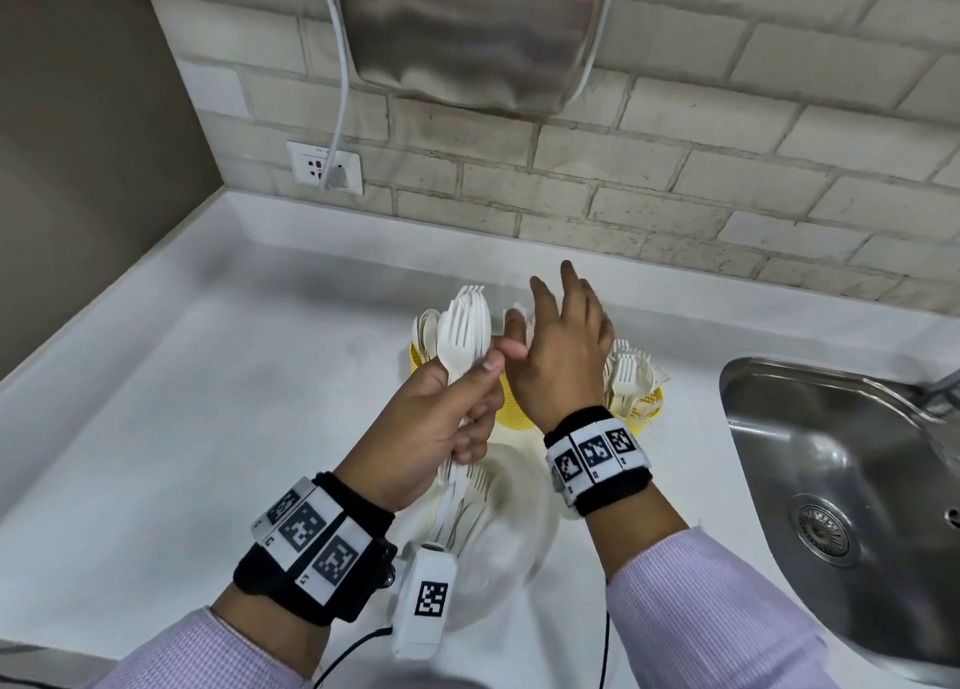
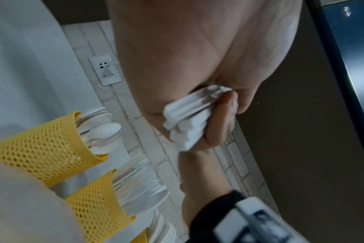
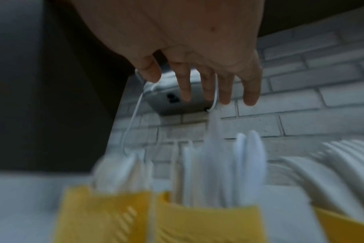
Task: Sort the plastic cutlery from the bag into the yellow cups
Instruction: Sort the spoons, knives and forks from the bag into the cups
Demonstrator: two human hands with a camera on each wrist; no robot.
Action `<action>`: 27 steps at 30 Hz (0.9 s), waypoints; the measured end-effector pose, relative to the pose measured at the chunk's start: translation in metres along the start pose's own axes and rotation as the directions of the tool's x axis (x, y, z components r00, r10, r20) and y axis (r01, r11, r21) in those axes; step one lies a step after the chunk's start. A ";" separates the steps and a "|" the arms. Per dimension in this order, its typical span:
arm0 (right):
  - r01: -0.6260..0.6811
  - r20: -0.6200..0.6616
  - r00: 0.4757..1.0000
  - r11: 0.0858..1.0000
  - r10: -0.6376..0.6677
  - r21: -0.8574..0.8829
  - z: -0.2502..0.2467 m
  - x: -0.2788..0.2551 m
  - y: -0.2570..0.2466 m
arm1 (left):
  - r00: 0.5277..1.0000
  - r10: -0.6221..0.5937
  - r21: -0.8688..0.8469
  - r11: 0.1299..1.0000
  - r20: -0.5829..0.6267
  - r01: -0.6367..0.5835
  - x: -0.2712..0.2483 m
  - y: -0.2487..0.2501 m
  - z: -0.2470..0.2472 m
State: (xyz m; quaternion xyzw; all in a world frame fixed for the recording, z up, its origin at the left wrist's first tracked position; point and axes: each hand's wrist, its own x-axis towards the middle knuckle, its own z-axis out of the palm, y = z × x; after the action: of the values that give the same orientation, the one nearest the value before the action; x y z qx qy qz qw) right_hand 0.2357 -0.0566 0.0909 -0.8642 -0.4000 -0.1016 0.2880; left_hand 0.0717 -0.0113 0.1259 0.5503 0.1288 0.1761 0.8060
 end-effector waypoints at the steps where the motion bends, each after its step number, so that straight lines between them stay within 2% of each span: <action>1: -0.029 -0.043 0.998 0.986 0.037 0.165 -0.009 -0.003 -0.009 | 1.000 0.001 -0.016 1.000 0.010 -0.001 0.000 0.000 0.000; 3: -0.049 -0.111 0.986 0.862 0.121 0.504 -0.028 -0.011 -0.026 | 1.000 0.007 -0.044 0.999 0.000 -0.007 0.001 0.001 0.000; 5: 0.024 -0.197 0.969 0.743 0.145 0.669 -0.047 -0.021 -0.041 | 0.998 0.028 -0.024 0.999 -0.050 -0.029 0.001 0.002 0.000; 8: 0.115 -0.251 0.964 0.719 0.084 0.685 -0.066 -0.038 -0.052 | 0.988 0.072 0.055 0.996 -0.137 -0.065 0.000 0.005 0.002; 12: 0.102 -0.154 0.988 0.755 -0.001 0.648 -0.067 -0.052 -0.055 | 0.980 0.114 0.157 0.984 -0.162 -0.088 -0.002 0.006 0.005; 16: 0.142 -0.153 0.987 0.755 -0.056 0.641 -0.069 -0.055 -0.056 | 0.979 0.110 0.227 0.971 -0.170 -0.070 -0.001 0.001 0.003; 20: 0.154 -0.150 0.986 0.689 -0.065 0.708 -0.071 -0.055 -0.057 | 0.977 0.173 0.299 0.946 -0.127 -0.129 -0.004 0.005 0.004; 22: 0.126 -0.134 0.990 0.601 -0.032 0.789 -0.071 -0.054 -0.058 | 0.977 0.180 0.279 0.950 -0.111 -0.143 -0.006 0.008 0.005; 24: 0.086 -0.101 0.995 0.526 0.001 0.846 -0.072 -0.053 -0.058 | 0.982 0.135 0.230 0.968 -0.129 -0.103 -0.008 0.010 0.004; 25: 0.069 -0.077 0.997 0.522 -0.005 0.850 -0.072 -0.053 -0.057 | 0.983 0.119 0.213 0.973 -0.142 -0.087 -0.009 0.011 0.004; 27: 0.050 -0.025 0.998 0.574 -0.052 0.818 -0.072 -0.053 -0.056 | 0.982 0.106 0.215 0.974 -0.154 -0.071 -0.012 0.010 0.003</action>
State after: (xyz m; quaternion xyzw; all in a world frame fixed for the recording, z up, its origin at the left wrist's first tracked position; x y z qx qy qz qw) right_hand 0.1629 -0.1032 0.1516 -0.6223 -0.4269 0.0868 0.6503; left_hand 0.0610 -0.0153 0.1361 0.6204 0.1877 0.2421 0.7220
